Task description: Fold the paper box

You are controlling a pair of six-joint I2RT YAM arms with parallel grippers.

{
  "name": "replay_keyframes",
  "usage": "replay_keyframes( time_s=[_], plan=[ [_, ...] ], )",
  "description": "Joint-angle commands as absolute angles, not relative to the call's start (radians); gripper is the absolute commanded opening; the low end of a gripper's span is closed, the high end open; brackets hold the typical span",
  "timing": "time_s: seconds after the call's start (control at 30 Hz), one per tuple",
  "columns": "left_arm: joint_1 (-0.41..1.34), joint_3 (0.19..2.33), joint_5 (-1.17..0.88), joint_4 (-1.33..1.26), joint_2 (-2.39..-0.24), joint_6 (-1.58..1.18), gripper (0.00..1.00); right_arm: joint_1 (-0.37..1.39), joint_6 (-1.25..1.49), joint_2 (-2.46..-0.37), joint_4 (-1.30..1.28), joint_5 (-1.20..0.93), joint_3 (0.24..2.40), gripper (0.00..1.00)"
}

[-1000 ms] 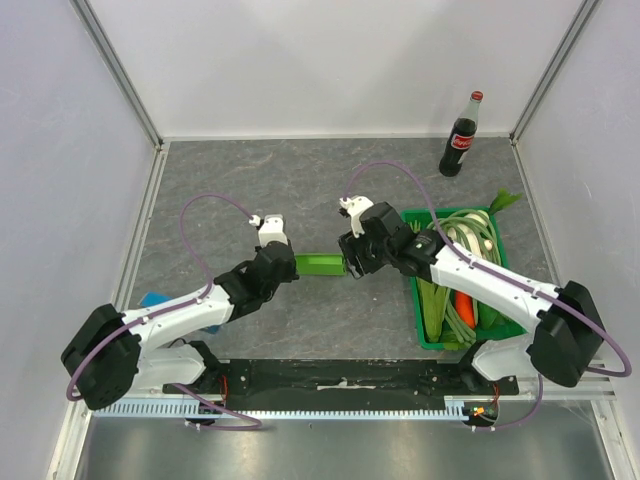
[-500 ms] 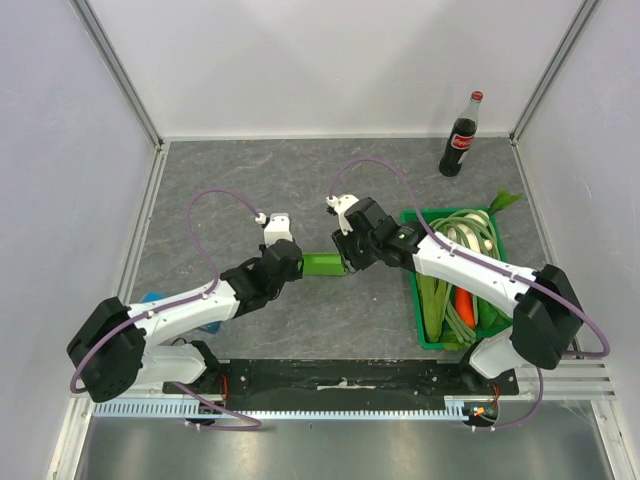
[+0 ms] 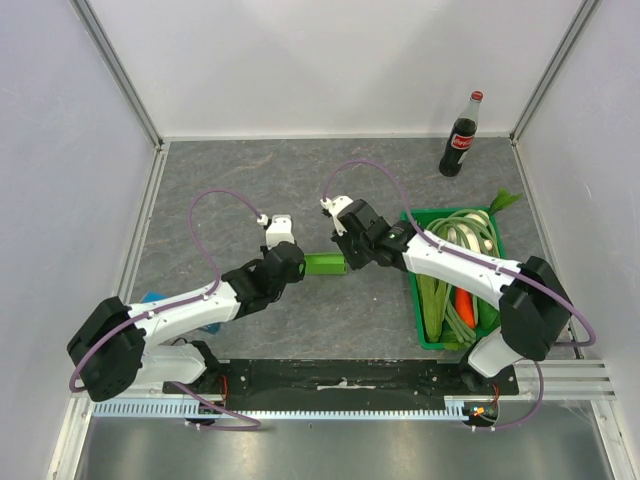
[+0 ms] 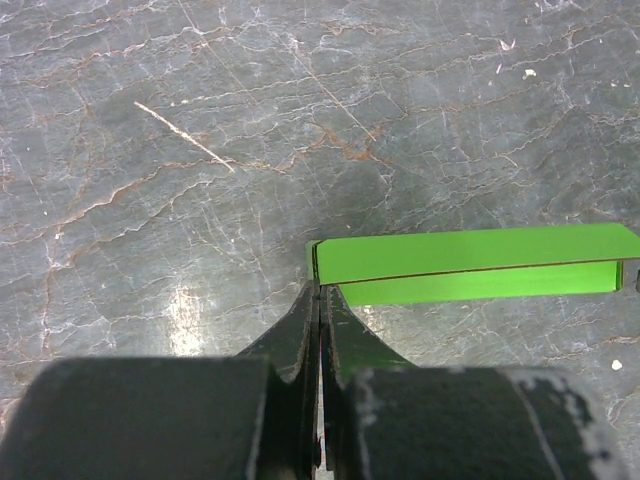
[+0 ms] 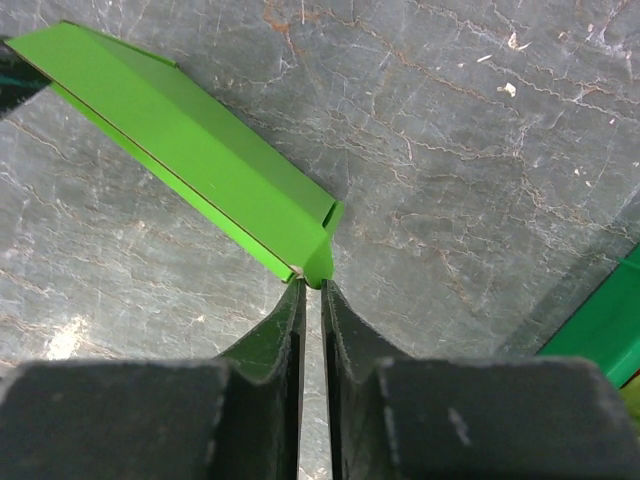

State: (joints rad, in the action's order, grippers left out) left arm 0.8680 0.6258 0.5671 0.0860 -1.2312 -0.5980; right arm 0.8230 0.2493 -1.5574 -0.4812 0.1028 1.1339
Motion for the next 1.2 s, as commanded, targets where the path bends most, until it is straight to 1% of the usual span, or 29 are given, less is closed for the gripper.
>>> replay_keyframes(
  time_s=[0.0, 0.03, 0.07, 0.1, 0.4, 0.47, 0.53, 0.63, 0.93, 1.17],
  plan=[
    [0.888, 0.615, 0.586, 0.189, -1.255, -0.578, 0.02, 0.831, 0.252, -1.554, -0.433, 0.129, 1.177, 0.12],
    [0.89, 0.617, 0.587, 0.189, -1.258, -0.578, 0.02, 0.834, 0.259, -1.554, -0.433, 0.127, 1.178, 0.09],
    [0.893, 0.618, 0.591, 0.189, -1.262, -0.577, 0.02, 0.836, 0.265, -1.557, -0.436, 0.121, 1.193, 0.02],
    [0.896, 0.623, 0.594, 0.189, -1.266, -0.577, 0.02, 0.836, 0.271, -1.562, -0.454, 0.109, 1.203, 0.0],
    [0.92, 0.656, 0.61, 0.202, -1.292, -0.554, 0.02, 0.836, 0.411, -1.637, -0.632, -0.03, 1.336, 0.0],
    [0.925, 0.666, 0.62, 0.207, -1.295, -0.548, 0.02, 0.835, 0.428, -1.644, -0.634, -0.087, 1.341, 0.0],
    [0.927, 0.669, 0.62, 0.209, -1.295, -0.545, 0.02, 0.831, 0.451, -1.646, -0.63, -0.1, 1.335, 0.0],
    [0.934, 0.672, 0.62, 0.209, -1.289, -0.545, 0.02, 0.815, 0.489, -1.643, -0.595, -0.161, 1.299, 0.0],
    [0.948, 0.673, 0.627, 0.21, -1.287, -0.543, 0.02, 0.72, 0.682, -1.557, -0.327, -0.348, 1.114, 0.0],
    [0.953, 0.681, 0.632, 0.212, -1.296, -0.534, 0.02, 0.687, 0.768, -1.532, -0.226, -0.393, 1.055, 0.0]
  ],
)
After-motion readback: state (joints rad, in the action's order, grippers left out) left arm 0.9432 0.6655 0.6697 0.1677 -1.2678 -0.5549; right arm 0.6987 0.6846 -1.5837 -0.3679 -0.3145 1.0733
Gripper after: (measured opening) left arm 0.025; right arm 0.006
